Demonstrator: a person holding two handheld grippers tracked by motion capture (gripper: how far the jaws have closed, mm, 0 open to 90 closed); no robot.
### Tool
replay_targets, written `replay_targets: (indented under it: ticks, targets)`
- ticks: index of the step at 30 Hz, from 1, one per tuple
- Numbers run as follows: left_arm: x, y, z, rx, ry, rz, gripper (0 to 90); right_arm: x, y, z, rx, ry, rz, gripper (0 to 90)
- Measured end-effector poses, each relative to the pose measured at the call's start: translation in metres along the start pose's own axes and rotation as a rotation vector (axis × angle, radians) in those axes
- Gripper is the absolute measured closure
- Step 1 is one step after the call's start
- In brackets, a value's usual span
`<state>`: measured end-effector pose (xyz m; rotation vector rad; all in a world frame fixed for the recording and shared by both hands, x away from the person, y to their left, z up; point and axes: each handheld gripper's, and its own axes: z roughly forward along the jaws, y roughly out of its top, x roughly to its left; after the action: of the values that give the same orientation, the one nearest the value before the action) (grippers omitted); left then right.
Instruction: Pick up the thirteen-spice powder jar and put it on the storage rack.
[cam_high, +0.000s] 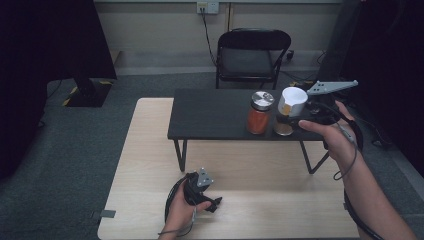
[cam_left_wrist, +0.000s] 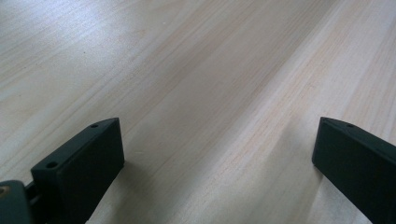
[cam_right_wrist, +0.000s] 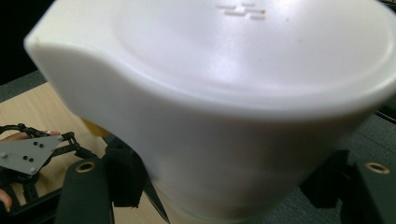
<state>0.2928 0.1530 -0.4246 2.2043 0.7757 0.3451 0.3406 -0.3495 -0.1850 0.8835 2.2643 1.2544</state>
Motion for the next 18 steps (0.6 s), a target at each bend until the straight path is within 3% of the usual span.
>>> replay_targets:
  ticks: [18]
  targets:
    - [0.0, 0.0, 0.0, 0.0, 0.0, 0.0, 1.6, -0.0031, -0.0049, 0.0004, -0.017, 0.002, 0.007, 30.4]
